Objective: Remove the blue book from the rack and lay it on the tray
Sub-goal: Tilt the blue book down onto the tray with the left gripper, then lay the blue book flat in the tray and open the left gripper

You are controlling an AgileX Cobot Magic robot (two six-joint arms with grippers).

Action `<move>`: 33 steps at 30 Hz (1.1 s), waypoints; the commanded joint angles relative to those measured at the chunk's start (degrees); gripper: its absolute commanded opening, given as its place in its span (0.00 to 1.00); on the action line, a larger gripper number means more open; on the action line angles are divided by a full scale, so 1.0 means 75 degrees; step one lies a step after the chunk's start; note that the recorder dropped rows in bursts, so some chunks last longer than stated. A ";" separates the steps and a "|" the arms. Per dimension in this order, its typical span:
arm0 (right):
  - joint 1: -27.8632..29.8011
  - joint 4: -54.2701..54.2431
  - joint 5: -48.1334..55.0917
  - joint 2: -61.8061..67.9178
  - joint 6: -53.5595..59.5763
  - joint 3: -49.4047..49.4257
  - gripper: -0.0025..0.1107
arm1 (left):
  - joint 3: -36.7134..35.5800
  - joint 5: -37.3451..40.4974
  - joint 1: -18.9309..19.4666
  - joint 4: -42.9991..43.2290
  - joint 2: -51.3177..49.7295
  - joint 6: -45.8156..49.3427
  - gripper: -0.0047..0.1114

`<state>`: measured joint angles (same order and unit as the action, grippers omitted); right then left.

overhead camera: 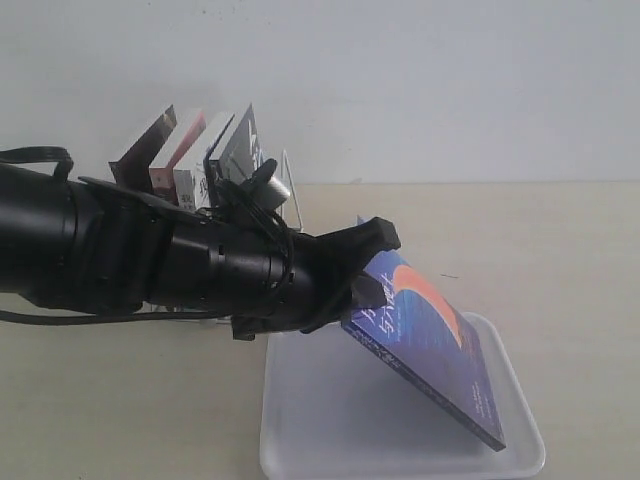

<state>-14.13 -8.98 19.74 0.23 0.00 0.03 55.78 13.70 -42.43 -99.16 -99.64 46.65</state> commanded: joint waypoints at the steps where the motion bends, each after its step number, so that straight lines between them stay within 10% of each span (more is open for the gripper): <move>1: 0.0043 0.0059 -0.0082 -0.0030 0.0056 -0.0004 0.02 | 0.0075 0.0134 -0.0033 -0.0104 0.0039 0.0080 0.12; 13: 0.0043 0.0059 -0.0082 -0.0030 0.0056 -0.0004 0.02 | 0.0075 0.0237 -0.0033 -0.0104 0.0039 0.0072 0.46; 33: 0.0043 0.0059 -0.0082 -0.0030 0.0056 -0.0004 0.02 | 0.0032 0.0805 -0.0018 0.1062 0.0349 -0.0143 0.48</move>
<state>-14.13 -8.98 19.74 0.23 0.00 0.03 55.78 18.86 -42.43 -94.42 -98.45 46.77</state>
